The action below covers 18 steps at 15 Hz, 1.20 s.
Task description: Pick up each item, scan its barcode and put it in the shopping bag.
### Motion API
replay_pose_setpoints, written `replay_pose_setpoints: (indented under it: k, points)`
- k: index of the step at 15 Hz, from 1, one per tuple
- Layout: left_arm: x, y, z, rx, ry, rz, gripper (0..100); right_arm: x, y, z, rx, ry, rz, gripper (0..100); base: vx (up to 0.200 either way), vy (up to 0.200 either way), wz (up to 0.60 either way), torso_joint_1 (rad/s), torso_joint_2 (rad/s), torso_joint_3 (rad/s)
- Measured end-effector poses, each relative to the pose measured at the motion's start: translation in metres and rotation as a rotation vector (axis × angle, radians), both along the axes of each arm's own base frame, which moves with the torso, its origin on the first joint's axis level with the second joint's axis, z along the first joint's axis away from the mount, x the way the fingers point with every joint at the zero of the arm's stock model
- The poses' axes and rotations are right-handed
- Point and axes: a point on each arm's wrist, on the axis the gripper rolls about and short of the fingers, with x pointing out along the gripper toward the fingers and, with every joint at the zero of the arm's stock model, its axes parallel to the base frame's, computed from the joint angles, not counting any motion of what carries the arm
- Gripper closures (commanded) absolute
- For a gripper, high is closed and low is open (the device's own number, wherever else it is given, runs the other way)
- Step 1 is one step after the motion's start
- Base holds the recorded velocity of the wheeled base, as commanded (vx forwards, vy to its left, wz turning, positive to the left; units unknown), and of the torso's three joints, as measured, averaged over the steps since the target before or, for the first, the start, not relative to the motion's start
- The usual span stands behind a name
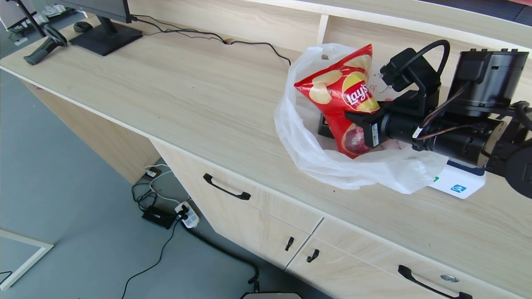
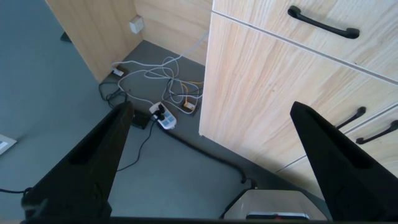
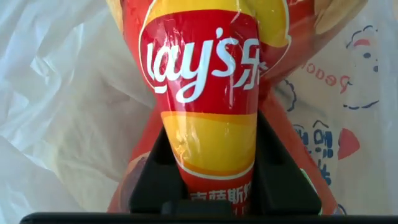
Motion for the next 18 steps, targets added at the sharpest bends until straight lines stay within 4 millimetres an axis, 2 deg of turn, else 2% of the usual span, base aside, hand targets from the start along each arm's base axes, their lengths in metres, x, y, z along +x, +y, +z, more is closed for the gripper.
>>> replay_pose_setpoints:
  k: [3,4,7,10,14,18]
  points:
    - [0.000,0.000,0.000,0.000,0.000,0.000,0,0.006,0.013,-0.002,0.000,0.001,0.032,100,0.000,0.000,0.00,0.000,0.00,0.000]
    - [0.000,0.000,0.000,-0.001,0.000,0.000,0,0.007,0.014,-0.003,0.000,0.004,0.036,0,0.000,0.000,0.00,0.000,0.00,0.000]
    - [0.000,0.000,0.000,-0.002,0.000,0.000,0,0.012,0.014,-0.005,0.007,0.021,0.033,0,0.000,0.000,0.00,0.000,0.00,0.000]
    - [0.000,0.000,0.000,-0.002,0.000,0.000,0,0.014,0.015,0.003,0.072,0.016,0.042,0,0.000,0.000,0.00,0.000,0.00,0.000]
    - [0.000,0.000,0.000,-0.002,0.000,0.000,0,0.015,0.010,0.031,0.130,-0.056,0.049,0,0.000,0.000,0.00,0.000,0.00,0.000]
    - [0.000,0.000,0.000,-0.002,0.000,0.000,0,0.005,0.004,0.050,0.187,-0.100,0.050,0,0.000,0.000,0.00,0.000,0.00,0.000]
